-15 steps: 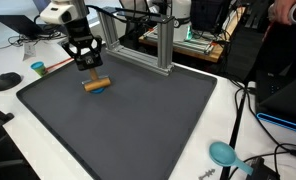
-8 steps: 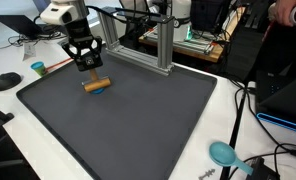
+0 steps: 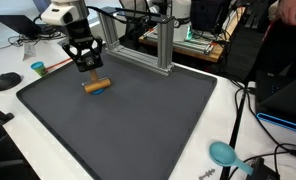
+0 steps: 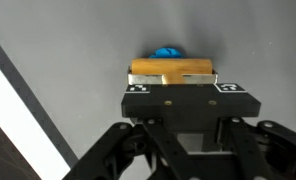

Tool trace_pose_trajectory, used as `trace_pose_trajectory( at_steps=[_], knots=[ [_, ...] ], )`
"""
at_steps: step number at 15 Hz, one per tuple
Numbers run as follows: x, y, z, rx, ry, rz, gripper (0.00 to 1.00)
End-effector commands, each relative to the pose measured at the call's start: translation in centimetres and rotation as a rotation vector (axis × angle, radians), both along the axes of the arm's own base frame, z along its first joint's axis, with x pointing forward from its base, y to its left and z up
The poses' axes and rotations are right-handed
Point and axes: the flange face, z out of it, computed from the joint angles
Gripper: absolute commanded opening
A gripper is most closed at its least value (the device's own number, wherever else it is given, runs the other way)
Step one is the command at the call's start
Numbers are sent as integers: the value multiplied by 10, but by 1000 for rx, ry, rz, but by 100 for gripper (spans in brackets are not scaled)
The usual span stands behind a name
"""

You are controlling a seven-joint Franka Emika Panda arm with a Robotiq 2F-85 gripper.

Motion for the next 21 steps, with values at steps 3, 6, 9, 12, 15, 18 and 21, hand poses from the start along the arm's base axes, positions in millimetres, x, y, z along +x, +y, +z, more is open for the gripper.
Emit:
trace_pose_trajectory(
  at_steps=[3,6,9,12,15,18,21],
  knots=[
    [9,11,-42,33,6,42,22],
    [9,14,-42,34,4,50,22],
    [10,17,-42,35,2,55,22],
    [10,18,-43,32,2,58,22],
    [9,13,-43,23,6,52,22],
    [8,3,-41,5,7,38,22],
    [7,-3,-42,-11,23,28,22]
  ],
)
